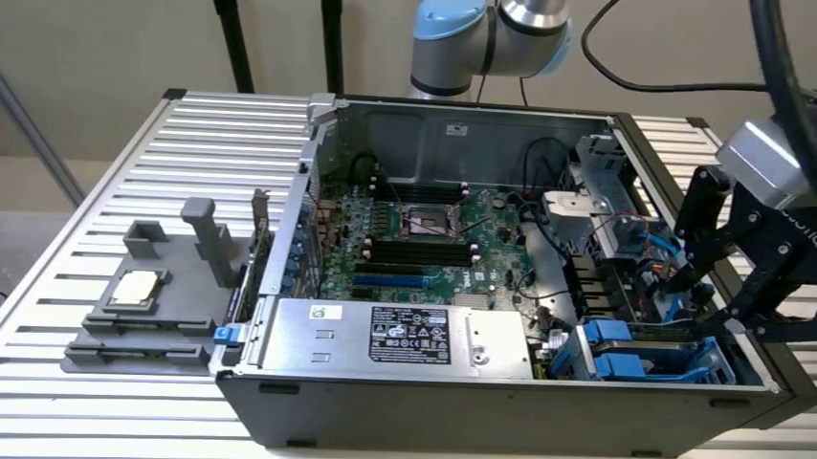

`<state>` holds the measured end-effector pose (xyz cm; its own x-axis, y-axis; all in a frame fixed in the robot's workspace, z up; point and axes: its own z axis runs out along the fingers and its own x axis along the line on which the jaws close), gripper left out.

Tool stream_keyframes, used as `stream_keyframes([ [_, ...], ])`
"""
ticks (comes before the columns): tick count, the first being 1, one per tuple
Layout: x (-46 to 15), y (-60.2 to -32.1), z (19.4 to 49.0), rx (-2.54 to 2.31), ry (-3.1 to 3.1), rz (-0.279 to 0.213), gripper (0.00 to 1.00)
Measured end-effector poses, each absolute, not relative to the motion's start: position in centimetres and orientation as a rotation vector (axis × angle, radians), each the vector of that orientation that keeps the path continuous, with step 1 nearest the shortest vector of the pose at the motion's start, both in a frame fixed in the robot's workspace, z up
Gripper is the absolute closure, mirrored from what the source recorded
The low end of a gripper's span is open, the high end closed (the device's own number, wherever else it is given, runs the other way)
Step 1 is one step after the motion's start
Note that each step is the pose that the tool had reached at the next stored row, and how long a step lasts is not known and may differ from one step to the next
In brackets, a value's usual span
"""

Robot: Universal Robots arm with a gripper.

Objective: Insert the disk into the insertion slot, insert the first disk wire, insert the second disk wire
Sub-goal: 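Insert the first disk wire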

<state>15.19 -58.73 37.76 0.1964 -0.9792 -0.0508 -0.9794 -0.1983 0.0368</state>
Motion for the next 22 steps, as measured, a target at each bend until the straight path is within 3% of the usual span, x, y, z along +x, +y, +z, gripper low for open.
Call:
stream_keyframes([
  [8, 17.4, -58.9, 39.1, -2.431, 1.979, 0.109, 0.54],
  [22, 19.5, -60.0, 36.9, -2.470, 1.938, 0.130, 0.54],
])
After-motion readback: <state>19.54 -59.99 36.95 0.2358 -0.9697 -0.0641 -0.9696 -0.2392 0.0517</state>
